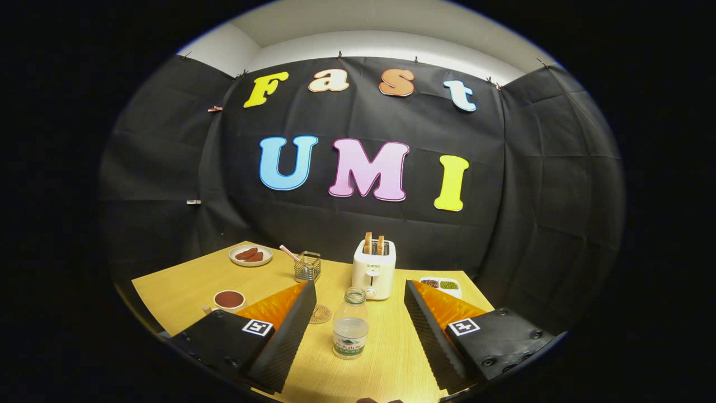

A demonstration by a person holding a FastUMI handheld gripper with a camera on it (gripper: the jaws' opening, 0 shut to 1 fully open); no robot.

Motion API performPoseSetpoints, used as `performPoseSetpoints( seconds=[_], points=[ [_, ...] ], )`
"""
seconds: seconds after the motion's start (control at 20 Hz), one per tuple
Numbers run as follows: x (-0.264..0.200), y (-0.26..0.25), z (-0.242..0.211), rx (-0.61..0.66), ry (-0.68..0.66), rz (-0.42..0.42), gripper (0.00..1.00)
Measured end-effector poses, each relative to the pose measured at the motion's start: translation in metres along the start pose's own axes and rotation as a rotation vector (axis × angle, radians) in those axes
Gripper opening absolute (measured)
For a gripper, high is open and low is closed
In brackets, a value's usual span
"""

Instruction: Take the bottle from table, then pour the juice into the cup, finally place the bottle on the coaster

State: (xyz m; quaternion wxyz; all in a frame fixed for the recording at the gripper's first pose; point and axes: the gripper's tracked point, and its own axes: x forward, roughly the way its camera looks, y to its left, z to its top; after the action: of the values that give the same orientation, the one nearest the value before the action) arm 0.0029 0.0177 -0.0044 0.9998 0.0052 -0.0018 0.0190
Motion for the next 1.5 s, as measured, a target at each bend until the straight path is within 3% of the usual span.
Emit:
performPoseSetpoints(
  seconds=[0.5,1.5],
  points=[
    [0.022,0.003,-0.02,0.008,0.007,0.012,0.97],
    [0.086,0.016,-0.134,0.059,0.121,0.007,0.98]
  ],
)
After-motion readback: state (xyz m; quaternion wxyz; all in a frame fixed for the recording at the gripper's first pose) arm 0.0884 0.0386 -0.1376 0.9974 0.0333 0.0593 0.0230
